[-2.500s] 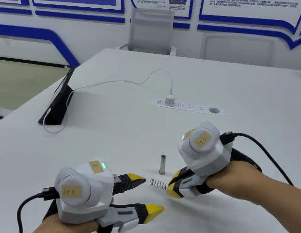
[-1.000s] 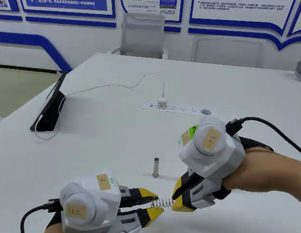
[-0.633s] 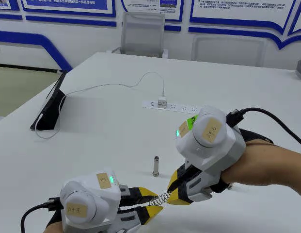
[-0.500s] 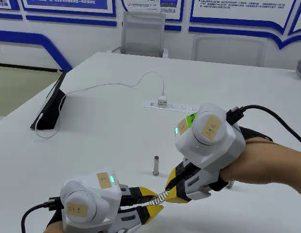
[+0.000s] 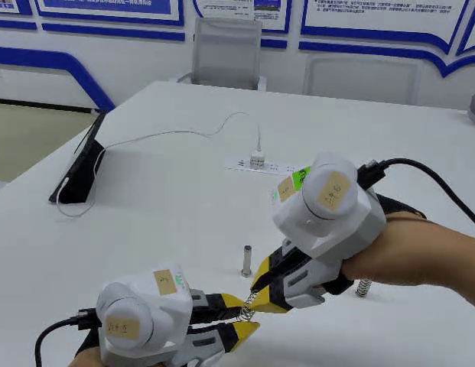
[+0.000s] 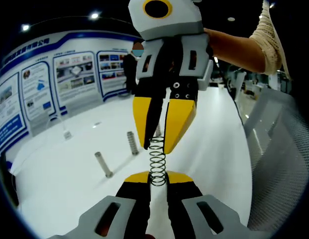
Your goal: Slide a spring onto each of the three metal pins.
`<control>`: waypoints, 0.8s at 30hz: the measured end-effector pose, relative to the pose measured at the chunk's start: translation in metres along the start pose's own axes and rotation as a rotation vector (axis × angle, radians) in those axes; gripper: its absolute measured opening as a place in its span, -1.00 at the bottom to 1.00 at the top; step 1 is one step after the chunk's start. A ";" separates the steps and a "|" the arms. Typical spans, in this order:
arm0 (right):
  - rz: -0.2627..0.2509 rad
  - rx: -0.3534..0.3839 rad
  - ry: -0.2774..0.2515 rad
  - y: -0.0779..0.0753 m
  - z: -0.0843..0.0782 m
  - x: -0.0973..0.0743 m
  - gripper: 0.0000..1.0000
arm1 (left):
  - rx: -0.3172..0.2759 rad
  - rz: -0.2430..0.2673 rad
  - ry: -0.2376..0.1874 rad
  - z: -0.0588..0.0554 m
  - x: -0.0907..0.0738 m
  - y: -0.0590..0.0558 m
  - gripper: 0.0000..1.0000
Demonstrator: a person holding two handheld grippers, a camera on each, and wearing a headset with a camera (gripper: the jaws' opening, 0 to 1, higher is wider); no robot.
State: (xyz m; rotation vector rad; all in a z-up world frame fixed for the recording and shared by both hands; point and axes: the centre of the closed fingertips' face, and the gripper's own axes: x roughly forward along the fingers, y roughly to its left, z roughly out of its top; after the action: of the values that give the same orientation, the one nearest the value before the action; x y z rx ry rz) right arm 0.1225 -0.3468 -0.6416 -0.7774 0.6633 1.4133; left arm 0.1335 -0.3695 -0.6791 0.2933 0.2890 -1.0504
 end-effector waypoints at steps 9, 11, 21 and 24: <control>-0.002 0.008 -0.029 0.000 0.007 0.002 -0.76 | -0.004 -0.002 -0.003 0.001 0.001 0.000 -0.77; -0.003 0.009 -0.034 0.000 0.008 0.003 -0.76 | -0.005 -0.002 -0.003 0.001 0.001 0.000 -0.77; -0.010 0.023 -0.045 -0.002 0.009 0.002 -0.76 | -0.011 0.000 -0.009 0.003 0.002 0.001 -0.76; -0.010 0.025 -0.041 -0.002 0.008 0.002 -0.77 | -0.015 0.002 -0.011 0.002 0.002 0.001 -0.76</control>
State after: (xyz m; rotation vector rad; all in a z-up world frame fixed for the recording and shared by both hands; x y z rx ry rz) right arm 0.1239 -0.3392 -0.6383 -0.7290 0.6435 1.4061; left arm 0.1356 -0.3709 -0.6775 0.2742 0.2871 -1.0470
